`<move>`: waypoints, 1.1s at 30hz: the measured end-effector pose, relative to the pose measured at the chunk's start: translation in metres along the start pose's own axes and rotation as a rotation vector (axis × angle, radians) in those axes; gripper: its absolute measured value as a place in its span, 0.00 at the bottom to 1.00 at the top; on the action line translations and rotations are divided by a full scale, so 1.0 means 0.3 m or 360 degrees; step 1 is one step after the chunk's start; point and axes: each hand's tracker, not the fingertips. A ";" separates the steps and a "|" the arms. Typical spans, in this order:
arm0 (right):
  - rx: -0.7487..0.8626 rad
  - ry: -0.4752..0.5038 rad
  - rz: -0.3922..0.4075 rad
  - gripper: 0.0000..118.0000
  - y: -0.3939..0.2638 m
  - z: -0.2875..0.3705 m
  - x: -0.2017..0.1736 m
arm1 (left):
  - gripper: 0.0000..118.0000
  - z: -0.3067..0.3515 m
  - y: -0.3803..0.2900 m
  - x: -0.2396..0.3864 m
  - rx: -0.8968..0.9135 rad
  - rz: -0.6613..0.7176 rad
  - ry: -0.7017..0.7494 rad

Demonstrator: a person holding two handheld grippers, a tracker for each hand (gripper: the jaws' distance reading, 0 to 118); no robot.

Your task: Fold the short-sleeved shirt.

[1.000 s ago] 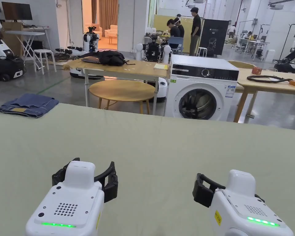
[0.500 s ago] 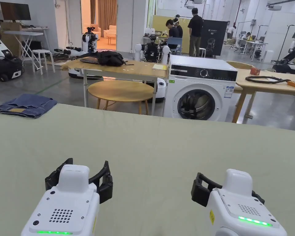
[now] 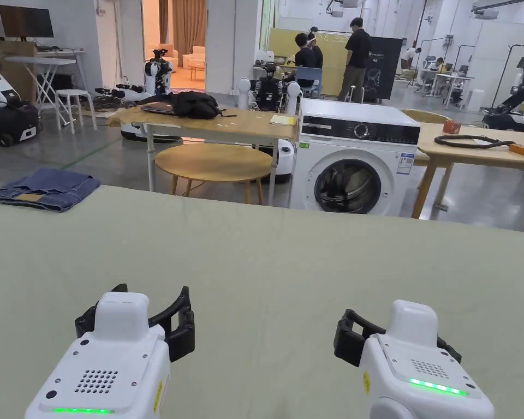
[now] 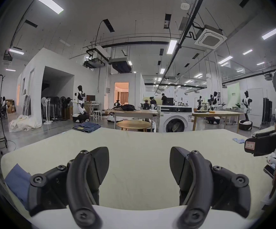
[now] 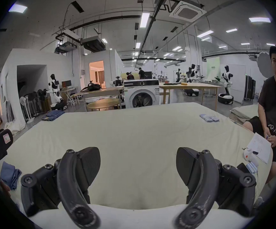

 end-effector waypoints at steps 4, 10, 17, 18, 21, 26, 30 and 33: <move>0.0012 -0.0012 0.0021 0.81 0.001 -0.005 -0.007 | 0.64 -0.003 -0.002 0.006 -0.0025 -0.0015 -0.0017; 0.0008 -0.0037 0.0049 0.81 -0.002 -0.012 -0.007 | 0.64 -0.007 -0.015 0.018 -0.0051 -0.0022 -0.0020; -0.0008 0.0035 0.0047 0.81 -0.012 -0.017 0.018 | 0.64 -0.009 -0.019 0.009 -0.0079 -0.0044 -0.0026; -0.0008 -0.0042 0.0076 0.81 -0.009 -0.019 0.015 | 0.64 -0.009 -0.018 0.007 -0.0080 -0.0042 -0.0028; -0.0034 -0.0027 0.0027 0.81 0.000 -0.020 0.027 | 0.64 -0.011 -0.015 -0.001 -0.0085 -0.0031 -0.0025; -0.0118 0.0079 0.0007 0.81 0.001 -0.035 0.052 | 0.64 -0.013 -0.011 -0.006 -0.0077 -0.0030 -0.0018; -0.0092 0.0103 -0.0032 0.81 -0.012 -0.033 0.064 | 0.64 -0.012 -0.012 -0.007 -0.0066 -0.0041 -0.0009; -0.0061 0.0079 -0.0037 0.81 -0.012 -0.031 0.061 | 0.64 -0.014 -0.014 -0.009 -0.0078 -0.0036 -0.0012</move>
